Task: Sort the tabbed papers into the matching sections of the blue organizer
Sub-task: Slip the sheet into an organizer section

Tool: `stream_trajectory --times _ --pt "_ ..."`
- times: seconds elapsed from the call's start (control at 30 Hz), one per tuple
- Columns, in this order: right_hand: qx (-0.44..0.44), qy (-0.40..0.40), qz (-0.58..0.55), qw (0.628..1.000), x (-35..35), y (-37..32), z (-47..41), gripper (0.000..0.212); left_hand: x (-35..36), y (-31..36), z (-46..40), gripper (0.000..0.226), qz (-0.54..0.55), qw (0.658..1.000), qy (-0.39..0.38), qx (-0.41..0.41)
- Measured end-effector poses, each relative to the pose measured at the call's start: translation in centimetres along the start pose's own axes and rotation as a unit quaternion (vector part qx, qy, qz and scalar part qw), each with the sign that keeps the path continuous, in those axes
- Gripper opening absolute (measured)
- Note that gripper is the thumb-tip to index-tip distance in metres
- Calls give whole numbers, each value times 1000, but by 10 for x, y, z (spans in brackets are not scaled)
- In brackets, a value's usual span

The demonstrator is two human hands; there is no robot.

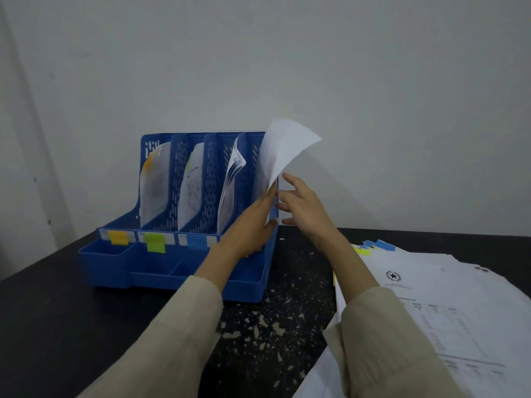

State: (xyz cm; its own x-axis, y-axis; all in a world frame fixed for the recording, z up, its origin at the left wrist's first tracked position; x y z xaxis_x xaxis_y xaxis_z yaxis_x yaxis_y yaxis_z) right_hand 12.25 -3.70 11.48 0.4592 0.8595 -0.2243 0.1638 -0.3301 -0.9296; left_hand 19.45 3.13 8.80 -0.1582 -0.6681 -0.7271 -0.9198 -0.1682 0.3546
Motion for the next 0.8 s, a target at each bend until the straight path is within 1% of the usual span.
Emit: stream_trajectory --times 0.03,0.1,0.17,0.2,0.23,0.3,0.37,0.4,0.47,0.5,0.57,0.63,0.73,0.8 --pt "-14 8 15 1000 0 -1 1 53 1 -3 2 73 10 1000 0 -3" --pt "-56 35 60 996 1 -6 5 65 0 -7 5 63 0 1000 -6 -3" --pt "-108 71 83 988 -1 -14 10 77 2 -6 9 56 -40 999 -33 6" --pt "-140 84 100 981 -2 -18 12 78 4 -6 11 52 -64 997 -46 8" --pt "-172 90 129 973 -1 -23 14 75 5 -6 14 50 -83 995 -55 7" --pt "-205 95 211 951 1 -27 15 61 4 -6 19 47 -102 993 -56 3" --pt "-203 114 261 937 0 -28 14 49 -2 -3 23 42 -64 998 -17 2" --pt "-201 124 273 932 -1 -28 14 46 -7 -1 24 37 -23 999 32 -16" --pt "-203 136 289 926 0 -30 14 43 -19 -6 26 30 46 984 148 -84" --pt "-205 137 284 926 0 -32 14 43 -23 -8 26 31 60 973 188 -116" --pt "-209 138 271 930 -1 -34 14 42 -25 -8 20 30 72 963 218 -141" --pt "-219 141 282 924 -1 -36 14 41 -31 -6 16 27 33 964 232 -128" --pt "-227 137 292 919 0 -37 13 41 -44 0 17 23 -101 957 262 -73" --pt "-234 136 284 920 0 -38 13 41 -48 4 17 26 -166 952 251 -56"
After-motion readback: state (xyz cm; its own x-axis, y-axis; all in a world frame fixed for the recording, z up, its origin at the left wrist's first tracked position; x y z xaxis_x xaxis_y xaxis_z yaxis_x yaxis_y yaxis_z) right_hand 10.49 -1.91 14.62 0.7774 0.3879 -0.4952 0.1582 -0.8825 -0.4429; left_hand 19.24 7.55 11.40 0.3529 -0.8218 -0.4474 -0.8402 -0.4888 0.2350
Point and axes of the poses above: each hand's wrist, its own z-axis away from the middle knuckle, its own x-axis out of the palm, y = z × x, the point moved 7 cm from there along -z, towards the middle knuckle, and after that the axes turned 5 degrees about x, right-handed, at the moved point
